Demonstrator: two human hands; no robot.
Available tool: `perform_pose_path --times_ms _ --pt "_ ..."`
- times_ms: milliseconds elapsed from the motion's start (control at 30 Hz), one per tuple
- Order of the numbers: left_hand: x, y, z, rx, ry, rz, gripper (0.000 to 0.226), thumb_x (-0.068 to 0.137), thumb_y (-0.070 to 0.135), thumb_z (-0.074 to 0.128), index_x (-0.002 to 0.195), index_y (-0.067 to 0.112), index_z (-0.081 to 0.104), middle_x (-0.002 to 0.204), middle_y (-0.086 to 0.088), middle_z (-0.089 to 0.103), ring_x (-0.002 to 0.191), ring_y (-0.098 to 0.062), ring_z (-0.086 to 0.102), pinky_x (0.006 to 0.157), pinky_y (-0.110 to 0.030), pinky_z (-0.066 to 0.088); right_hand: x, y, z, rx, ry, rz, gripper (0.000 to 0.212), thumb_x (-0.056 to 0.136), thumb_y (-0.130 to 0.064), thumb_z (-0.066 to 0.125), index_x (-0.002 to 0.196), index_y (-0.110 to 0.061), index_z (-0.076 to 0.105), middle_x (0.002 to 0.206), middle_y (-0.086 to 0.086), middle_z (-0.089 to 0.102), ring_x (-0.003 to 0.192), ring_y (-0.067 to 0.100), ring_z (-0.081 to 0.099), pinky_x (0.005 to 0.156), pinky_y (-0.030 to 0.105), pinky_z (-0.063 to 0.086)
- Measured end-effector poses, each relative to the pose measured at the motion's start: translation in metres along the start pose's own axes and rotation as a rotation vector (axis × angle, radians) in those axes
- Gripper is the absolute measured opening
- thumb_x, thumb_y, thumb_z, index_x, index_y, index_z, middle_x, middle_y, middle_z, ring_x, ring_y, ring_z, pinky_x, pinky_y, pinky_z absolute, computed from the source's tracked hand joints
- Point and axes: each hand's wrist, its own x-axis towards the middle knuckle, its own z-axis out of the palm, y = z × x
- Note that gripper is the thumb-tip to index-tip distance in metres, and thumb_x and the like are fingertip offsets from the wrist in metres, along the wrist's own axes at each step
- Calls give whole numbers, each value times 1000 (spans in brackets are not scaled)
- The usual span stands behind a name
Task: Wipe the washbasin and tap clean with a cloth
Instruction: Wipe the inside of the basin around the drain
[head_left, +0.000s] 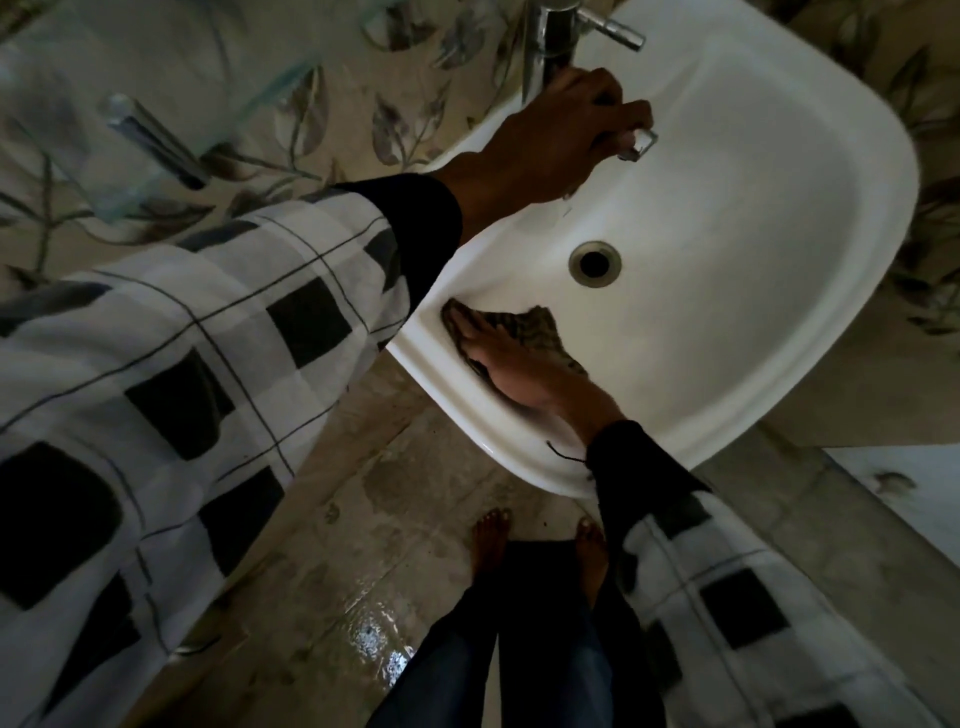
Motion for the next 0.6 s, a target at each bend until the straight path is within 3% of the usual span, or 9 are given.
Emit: perform_pose_path --times_ms 67,167,267,333,400,500,600 --pt "1 0 0 -3 -9 8 43 106 44 36 141 27 54 131 -7 54 128 -29 42 104 -35 37 -21 9 2 29 10 -103 51 110 -18 30 159 -17 19 167 -6 5 153 11 -1 125 30 -4" --pt "1 1 -2 -11 -13 12 43 106 43 36 140 26 55 131 -8 54 128 -30 43 104 -39 40 -45 43 -4 -162 -97 -111 44 108 -15 38 151 -1 38 160 -10 -7 153 14 -2 117 19 -8" --pt "-1 -1 -1 -12 12 8 42 105 43 36 138 26 56 130 -9 54 128 -30 43 103 -40 41 -39 59 -20 -282 -215 205 57 111 -30 26 160 -20 0 163 -8 -14 154 23 -8 114 30 -14" --pt "0 0 1 -2 13 11 42 105 44 35 138 27 56 129 -8 54 127 -30 43 104 -40 40 -22 45 -19 -244 -204 293 60 109 -40 22 158 -30 -11 165 -3 -18 153 32 -11 119 48 -16" --pt "-1 1 1 -1 19 9 42 105 44 35 137 27 56 128 -8 55 127 -30 44 103 -39 41 -12 25 -12 -110 -171 298 58 109 -41 21 157 -34 -12 167 -2 -17 153 34 -10 122 55 -9" --pt "-1 3 1 -6 19 5 43 105 45 34 137 27 57 127 -7 56 126 -29 45 102 -38 41 -26 12 -6 4 -171 142 58 110 -31 25 160 -31 -6 169 -1 -1 155 23 1 124 45 -3" --pt "-2 4 -2 -22 -3 10 43 106 44 35 138 26 57 128 -8 55 126 -29 45 102 -38 41 -50 43 -15 -14 -259 161 58 103 -53 23 157 -46 0 167 -14 8 154 11 3 124 45 -4"
